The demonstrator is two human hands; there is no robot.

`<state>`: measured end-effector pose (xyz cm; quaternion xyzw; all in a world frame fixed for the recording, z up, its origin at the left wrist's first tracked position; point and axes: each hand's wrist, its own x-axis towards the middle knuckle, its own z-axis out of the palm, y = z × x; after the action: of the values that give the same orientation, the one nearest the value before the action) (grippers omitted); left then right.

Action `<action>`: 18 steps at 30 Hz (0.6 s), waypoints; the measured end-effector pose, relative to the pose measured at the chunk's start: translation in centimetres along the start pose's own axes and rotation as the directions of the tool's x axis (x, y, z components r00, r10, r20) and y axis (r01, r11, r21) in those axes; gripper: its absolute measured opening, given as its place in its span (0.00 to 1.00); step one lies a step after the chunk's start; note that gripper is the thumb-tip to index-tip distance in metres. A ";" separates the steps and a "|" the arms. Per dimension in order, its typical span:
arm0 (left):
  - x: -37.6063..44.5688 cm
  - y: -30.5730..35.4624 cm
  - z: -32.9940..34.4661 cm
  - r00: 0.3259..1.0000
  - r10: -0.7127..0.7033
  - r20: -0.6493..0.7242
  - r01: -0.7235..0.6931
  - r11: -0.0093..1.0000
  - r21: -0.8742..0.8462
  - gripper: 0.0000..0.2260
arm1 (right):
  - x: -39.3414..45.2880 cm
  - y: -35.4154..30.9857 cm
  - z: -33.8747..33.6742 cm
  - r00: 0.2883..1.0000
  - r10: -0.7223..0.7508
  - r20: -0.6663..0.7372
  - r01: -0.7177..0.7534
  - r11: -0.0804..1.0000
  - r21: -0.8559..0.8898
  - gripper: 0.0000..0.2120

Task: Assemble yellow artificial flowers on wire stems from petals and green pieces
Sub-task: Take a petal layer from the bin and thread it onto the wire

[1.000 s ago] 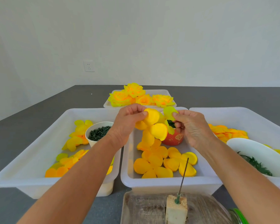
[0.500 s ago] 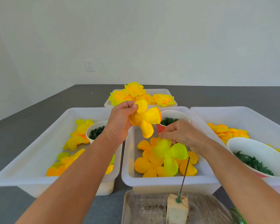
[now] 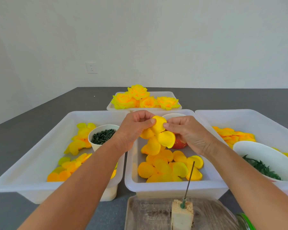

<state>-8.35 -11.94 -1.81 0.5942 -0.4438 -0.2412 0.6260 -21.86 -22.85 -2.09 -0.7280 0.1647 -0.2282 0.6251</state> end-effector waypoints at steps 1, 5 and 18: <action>0.0 0.0 0.0 1.000 0.007 0.007 -0.007 1.000 0.005 0.06 | 0.0 0.0 0.1 0.999 -0.015 -0.029 0.013 0.998 -0.060 0.09; 0.0 -0.3 0.0 0.998 0.012 0.061 -0.011 1.000 -0.012 0.06 | -0.2 -0.1 0.2 0.986 -0.122 -0.112 0.102 0.979 -0.175 0.05; 0.1 -0.6 -0.2 0.997 0.067 0.028 -0.067 0.998 -0.013 0.09 | -0.1 0.2 -0.1 0.973 -0.168 -0.160 0.162 0.986 -0.049 0.09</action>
<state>-7.98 -12.04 -2.34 0.5719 -0.4707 -0.2309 0.6309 -22.03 -22.92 -2.27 -0.7290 0.1583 -0.3355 0.5753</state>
